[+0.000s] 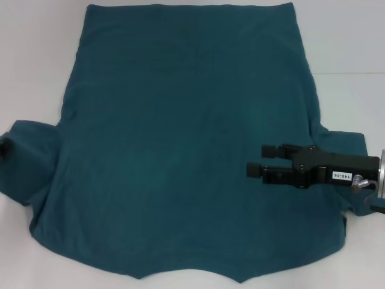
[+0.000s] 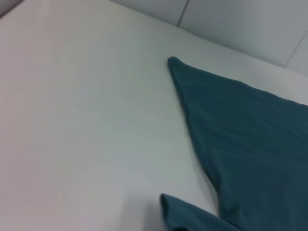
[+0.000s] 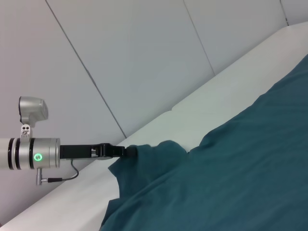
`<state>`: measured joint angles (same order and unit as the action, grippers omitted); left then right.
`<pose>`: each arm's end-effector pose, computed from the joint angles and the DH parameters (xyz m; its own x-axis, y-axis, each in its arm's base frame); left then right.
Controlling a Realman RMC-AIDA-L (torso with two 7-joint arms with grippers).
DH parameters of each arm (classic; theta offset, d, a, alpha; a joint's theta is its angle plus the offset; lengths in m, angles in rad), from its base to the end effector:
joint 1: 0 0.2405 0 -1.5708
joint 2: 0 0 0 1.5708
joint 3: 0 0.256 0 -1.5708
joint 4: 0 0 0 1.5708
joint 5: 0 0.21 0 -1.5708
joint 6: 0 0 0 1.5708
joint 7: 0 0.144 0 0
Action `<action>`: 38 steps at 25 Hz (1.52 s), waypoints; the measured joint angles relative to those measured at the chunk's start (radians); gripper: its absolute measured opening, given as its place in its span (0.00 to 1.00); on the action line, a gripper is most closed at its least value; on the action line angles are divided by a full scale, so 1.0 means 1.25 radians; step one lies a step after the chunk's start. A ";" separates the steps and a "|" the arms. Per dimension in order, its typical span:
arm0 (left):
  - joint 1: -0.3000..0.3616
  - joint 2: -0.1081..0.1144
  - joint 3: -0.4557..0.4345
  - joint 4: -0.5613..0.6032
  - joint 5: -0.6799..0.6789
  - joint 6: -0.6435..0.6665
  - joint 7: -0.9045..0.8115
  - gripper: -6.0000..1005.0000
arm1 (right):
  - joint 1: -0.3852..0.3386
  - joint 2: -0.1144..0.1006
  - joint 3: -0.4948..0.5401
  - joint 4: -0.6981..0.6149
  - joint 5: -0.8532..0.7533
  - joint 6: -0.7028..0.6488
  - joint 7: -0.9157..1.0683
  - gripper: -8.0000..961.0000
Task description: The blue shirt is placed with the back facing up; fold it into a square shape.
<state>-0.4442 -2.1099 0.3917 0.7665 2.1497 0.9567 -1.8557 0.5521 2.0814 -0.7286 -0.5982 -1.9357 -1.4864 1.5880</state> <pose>-0.3814 0.3487 0.0699 0.3628 0.5650 0.7410 0.9124 -0.0535 -0.4059 0.2551 0.3394 -0.0124 0.6483 -0.5236 -0.5528 -0.6402 -0.7678 -0.0236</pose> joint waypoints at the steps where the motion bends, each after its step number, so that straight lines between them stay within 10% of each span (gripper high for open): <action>1: 0.000 0.001 0.000 0.002 0.000 -0.004 0.000 0.01 | 0.000 0.000 0.000 0.000 0.000 0.000 0.000 0.93; 26: -0.024 0.006 0.004 0.014 0.001 -0.032 0.020 0.01 | 0.006 0.002 0.003 0.001 0.000 0.000 0.004 0.93; 38: -0.031 -0.036 0.005 0.089 -0.009 0.204 0.015 0.01 | 0.005 0.002 0.004 0.001 0.000 0.000 -0.001 0.93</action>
<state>-0.4831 -2.1547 0.3973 0.8779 2.1381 1.2121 -1.8367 0.5583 2.0845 -0.7240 -0.5967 -1.9356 -1.4865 1.5867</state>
